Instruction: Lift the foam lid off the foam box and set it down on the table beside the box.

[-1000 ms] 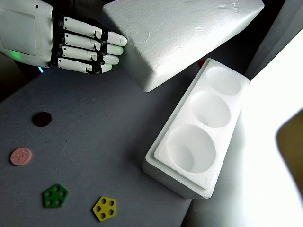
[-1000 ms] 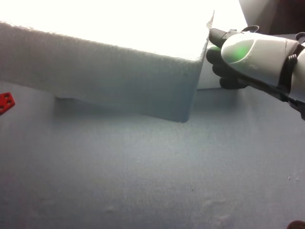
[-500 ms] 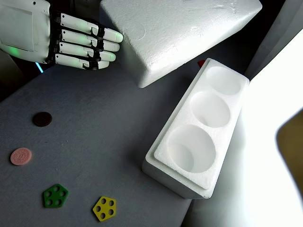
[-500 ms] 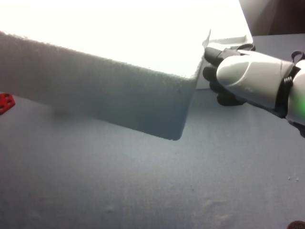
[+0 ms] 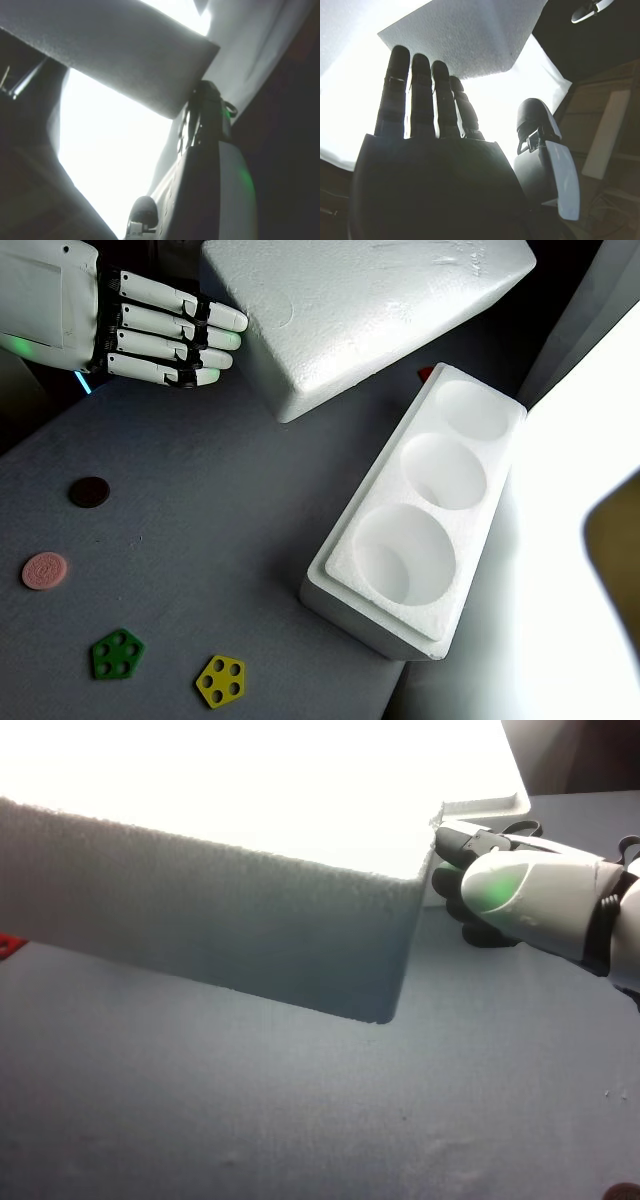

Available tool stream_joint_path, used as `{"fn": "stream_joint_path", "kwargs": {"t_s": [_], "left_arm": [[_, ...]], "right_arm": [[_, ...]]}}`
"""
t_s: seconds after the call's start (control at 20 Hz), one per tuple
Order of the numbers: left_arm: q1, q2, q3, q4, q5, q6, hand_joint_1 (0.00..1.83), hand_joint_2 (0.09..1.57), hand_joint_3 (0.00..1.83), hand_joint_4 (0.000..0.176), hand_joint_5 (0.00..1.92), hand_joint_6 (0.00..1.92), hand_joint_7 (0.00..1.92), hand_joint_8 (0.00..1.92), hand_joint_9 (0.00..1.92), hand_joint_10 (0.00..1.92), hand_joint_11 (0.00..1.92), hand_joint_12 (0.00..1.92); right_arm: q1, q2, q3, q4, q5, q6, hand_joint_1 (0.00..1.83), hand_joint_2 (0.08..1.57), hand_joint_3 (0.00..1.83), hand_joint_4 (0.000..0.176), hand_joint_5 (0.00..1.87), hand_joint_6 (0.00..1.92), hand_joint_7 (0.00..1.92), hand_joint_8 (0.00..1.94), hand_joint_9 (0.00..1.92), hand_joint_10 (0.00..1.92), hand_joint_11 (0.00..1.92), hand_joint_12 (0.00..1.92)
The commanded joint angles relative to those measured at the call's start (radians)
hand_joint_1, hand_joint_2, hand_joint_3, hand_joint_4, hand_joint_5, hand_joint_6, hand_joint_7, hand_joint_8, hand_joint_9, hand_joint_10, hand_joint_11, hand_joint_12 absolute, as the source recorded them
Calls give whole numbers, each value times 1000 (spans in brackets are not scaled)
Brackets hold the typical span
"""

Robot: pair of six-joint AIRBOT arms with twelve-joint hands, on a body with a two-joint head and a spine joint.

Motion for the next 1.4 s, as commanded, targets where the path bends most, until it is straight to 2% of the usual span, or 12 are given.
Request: {"fn": "stream_joint_path", "kwargs": {"t_s": [0.0, 0.1, 0.15, 0.2, 0.45, 0.55, 0.8, 0.9, 1.15, 1.2, 1.25, 1.35], "left_arm": [[-24, 13, -1, -44, -100, -21, 0, 1177, 0, 17, 122, 1, 103, 5, 113, 4, 0, 355], [-24, 13, -2, -11, -101, -31, 0, 1172, 0, 0, 99, 4, 52, 11, 118, 5, 0, 495], [-24, 13, -1, -10, -101, -32, 0, 1172, 0, 0, 99, 4, 52, 11, 118, 5, 0, 495], [-24, 13, -1, -10, -101, -32, 0, 1169, 0, 3, 97, 1, 83, 10, 84, 4, 0, 242], [-24, 13, -1, 24, -115, -49, 0, 1167, 0, 0, 106, 1, 99, 1, 114, 6, 0, 393], [-24, 13, -1, 79, -125, -69, 0, 1173, 0, 0, 95, 0, 81, 8, 94, 14, 0, 274], [-24, 14, 0, 159, -135, -103, 0, 1190, 1, 0, 108, 3, 91, 4, 111, 7, 0, 345], [-24, 14, 0, 162, -137, -106, 0, 1217, 5, 0, 96, 3, 69, 5, 128, 9, 0, 491], [-24, 14, -2, 193, -142, -119, 0, 1187, 0, 0, 85, 3, 62, 4, 96, 6, 0, 316], [-24, 13, -5, 203, -144, -121, 0, 1172, 0, 10, 95, 4, 93, 9, 104, 6, 0, 289], [-24, 13, -9, 217, -144, -122, 0, 1184, 0, 0, 86, 1, 82, 2, 94, 1, 0, 256], [-24, 13, -17, 244, -136, -131, 0, 1195, 1, 0, 78, 5, 82, 4, 106, 4, 0, 388]], "right_arm": [[11, 0, -9, -59, 84, 8, 0, 1295, 4, 0, 104, 1, 174, 0, 188, 1, 0, 661], [14, -5, -6, -60, 82, 8, 0, 1265, 0, 0, 102, 0, 171, 0, 174, 0, 0, 658], [14, -6, -3, -60, 82, 8, 0, 1265, 0, 0, 102, 0, 171, 0, 174, 0, 0, 658], [15, -8, -2, -60, 81, 8, 0, 1288, 1, 0, 105, 2, 156, 2, 177, 3, 0, 652], [20, -11, -11, -54, 73, 8, 0, 1274, 0, 0, 67, 0, 123, 2, 163, 1, 0, 616], [20, -11, -21, -52, 57, 8, 25, 1275, 0, 0, 89, 4, 142, 3, 171, 1, 0, 598], [16, -18, -16, -70, 35, -5, 10, 1263, 0, 0, 110, 0, 176, 3, 197, 4, 0, 662], [13, -20, -7, -70, 27, -13, 1, 1274, 2, 0, 103, 0, 172, 0, 192, 0, 0, 629], [-7, -31, 8, -85, 3, -46, 20, 1276, 2, 0, 104, 2, 148, 1, 157, 2, 0, 523], [-8, -33, 8, -85, -8, -55, 27, 1265, 0, 0, 108, 2, 163, 4, 170, 5, 0, 549], [-8, -34, 9, -85, -20, -63, 27, 1245, 0, 0, 117, 3, 174, 5, 171, 4, 0, 474], [-9, -39, 9, -85, -32, -73, 28, 1243, 0, 0, 118, 1, 177, 1, 168, 0, 0, 493]]}}
